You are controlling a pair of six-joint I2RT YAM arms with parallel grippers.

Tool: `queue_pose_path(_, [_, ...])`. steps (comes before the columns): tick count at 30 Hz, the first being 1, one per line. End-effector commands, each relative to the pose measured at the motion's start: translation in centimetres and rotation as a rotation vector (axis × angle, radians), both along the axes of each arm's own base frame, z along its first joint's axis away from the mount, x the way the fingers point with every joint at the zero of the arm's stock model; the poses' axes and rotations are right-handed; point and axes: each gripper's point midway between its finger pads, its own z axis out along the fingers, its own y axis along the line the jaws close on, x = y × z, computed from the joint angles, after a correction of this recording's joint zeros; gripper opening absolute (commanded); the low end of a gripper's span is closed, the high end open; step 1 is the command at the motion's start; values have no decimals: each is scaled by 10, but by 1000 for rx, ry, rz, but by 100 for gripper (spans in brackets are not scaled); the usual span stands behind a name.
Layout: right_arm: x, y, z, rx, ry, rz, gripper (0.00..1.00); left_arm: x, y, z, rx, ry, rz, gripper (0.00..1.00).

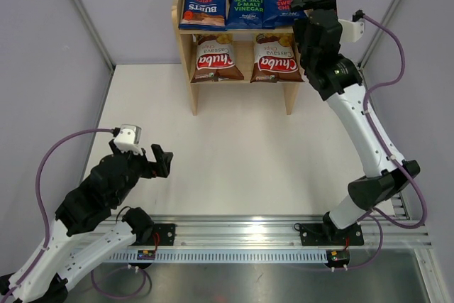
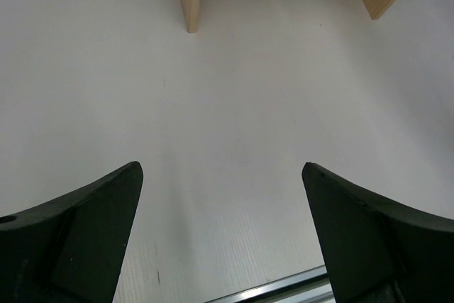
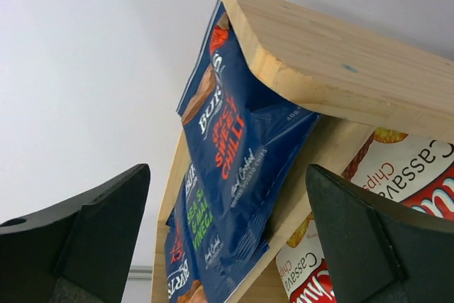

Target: Place and organize the chips bags onto the shelf

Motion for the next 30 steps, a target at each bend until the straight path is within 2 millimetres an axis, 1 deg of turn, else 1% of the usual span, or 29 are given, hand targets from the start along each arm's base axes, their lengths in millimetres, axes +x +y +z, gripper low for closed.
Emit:
queue_pose_path(1, [-37,-23,44,-60,-73,-14,99,12,23,12,-18,-47,163,99])
queue_pose_path(2, [-54,-31,55,-95,-96,-11,99,12,31,12,-10,-43,202,99])
queue_pose_path(3, [-54,-27,42,-129,-87,10,99,14,42,12,-8,-44,262,99])
queue_pose_path(4, [-61,-29,42,-160,-96,18,99,16,50,13,-7,-49,312,99])
queue_pose_path(5, [-79,-38,51,-215,-118,20,100,17,55,13,-9,-52,341,99])
queue_pose_path(6, [-81,-36,37,-267,-98,41,99,18,67,15,-13,-58,401,99])
queue_pose_path(7, [-88,-37,35,-313,-98,54,99,18,71,14,-15,-58,423,99])
queue_pose_path(8, [-101,-37,28,-410,-96,94,99,19,79,15,-20,-65,466,99])
queue_pose_path(10, [-114,-36,19,-531,-83,144,99,18,88,15,-20,-71,507,99])
queue_pose_path(11, [-129,-42,19,-610,-85,155,99,18,91,16,-21,-74,522,99])
queue_pose_path(12, [-133,-36,-4,-682,-33,220,100,17,95,18,-22,-80,541,99])
queue_pose_path(13, [-140,-37,-14,-733,-9,249,100,16,97,18,-18,-84,551,99])
queue_pose_path(14, [-154,-45,-16,-788,0,254,99,15,99,20,-24,-94,557,99])
queue_pose_path(15, [-159,-47,-44,-828,75,289,100,15,100,19,-22,-99,563,99])
queue_pose_path(16, [-166,-49,-53,-854,94,306,99,16,100,21,-17,-111,559,99])
queue_pose_path(17, [-179,-56,-56,-898,92,308,99,15,101,22,-23,-122,560,99])
queue_pose_path(18, [-184,-58,-80,-929,146,338,99,17,101,19,-14,-123,553,99])
queue_pose_path(19, [-191,-62,-88,-953,163,344,100,20,93,22,-8,-143,500,99])
queue_pose_path(20, [-205,-64,-92,-966,157,374,99,21,95,23,-8,-153,500,99])
queue_pose_path(21, [-210,-62,-104,-983,167,411,99,23,93,21,-6,-155,486,99])
queue_pose_path(22, [-217,-61,-108,-989,167,435,99,25,86,17,0,-152,437,99])
queue_pose_path(23, [-227,-59,-108,-991,146,467,99,27,87,11,6,-143,438,99])
queue_pose_path(24, [-234,-59,-120,-999,180,500,99,27,85,8,2,-144,430,99])
queue_pose_path(25, [-238,-60,-124,-993,196,511,99,29,83,3,4,-136,417,99])
queue_pose_path(26, [-243,-65,-126,-988,208,500,100,29,82,3,3,-136,416,99])
queue_pose_path(28, [-252,-73,-145,-991,252,498,99,27,84,3,3,-139,422,99])
queue_pose_path(29, [-256,-75,-140,-987,233,484,99,27,83,3,3,-142,418,99])
queue_pose_path(30, [-257,-77,-150,-991,246,483,100,27,81,3,3,-145,404,99])
